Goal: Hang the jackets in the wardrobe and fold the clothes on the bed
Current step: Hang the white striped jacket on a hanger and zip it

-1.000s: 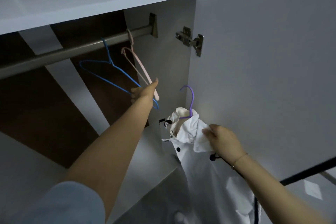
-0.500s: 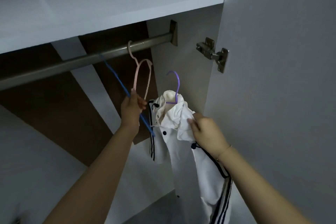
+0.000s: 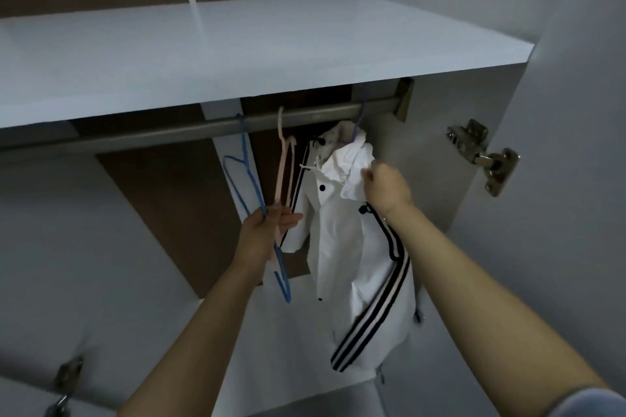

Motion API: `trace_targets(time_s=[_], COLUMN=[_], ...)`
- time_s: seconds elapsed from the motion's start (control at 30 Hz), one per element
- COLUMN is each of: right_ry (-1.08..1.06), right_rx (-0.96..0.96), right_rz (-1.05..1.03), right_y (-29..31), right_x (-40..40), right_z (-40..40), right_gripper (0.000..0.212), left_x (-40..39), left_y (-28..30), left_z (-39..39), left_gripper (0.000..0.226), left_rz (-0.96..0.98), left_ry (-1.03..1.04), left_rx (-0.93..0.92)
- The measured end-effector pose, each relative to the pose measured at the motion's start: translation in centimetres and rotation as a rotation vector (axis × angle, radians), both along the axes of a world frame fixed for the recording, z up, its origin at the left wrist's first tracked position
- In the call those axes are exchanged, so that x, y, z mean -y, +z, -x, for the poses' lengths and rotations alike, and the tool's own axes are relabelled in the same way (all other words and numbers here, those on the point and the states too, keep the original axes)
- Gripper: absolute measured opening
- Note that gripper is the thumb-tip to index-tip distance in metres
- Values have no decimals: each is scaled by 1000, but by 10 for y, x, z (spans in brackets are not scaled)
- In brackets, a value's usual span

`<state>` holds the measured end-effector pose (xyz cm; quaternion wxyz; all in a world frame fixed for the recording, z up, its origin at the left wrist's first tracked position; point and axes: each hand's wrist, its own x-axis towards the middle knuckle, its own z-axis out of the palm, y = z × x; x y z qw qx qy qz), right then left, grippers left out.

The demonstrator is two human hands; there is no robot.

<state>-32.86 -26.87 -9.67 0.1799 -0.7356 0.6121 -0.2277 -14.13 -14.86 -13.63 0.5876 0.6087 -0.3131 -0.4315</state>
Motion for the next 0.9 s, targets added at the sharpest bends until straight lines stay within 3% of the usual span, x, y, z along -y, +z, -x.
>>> trace_targets(time_s=[0.1,0.23,0.33,0.43,0.53,0.67,0.8,0.9], right_ry=[18,65,116,67,51,52,44,-2], right_rx=[-70,43,47,125,230,178,54,11], right_rz=[-46,22,41,24,2,-21,20,-9], right_y=[-26,-43,-48,-51,-55,-63,-67,-72], right_x=[-6,-26,-49,-88,-139,-196,-248,-294], right_z=[3,16,29,34,26,17,28,36], right_gripper=[28,44,62,65,64,65,67,68], left_x=[-1,1,-2,-16,-46,-96,-136,-172], left_y=[3,6,1,-10,-26,-43,-46,-48], left_z=[1,8,13,11,13,19,18,17], left_gripper=[28,20,33,51,69,62,63,64], left_rz=[-27,-52,-83,-85,-116,-63,43,69], left_ry=[-41,-71,-85,-103,-42,-62,-243,-370], left_rx=[-16,30,133,267,290,559,1081,1232])
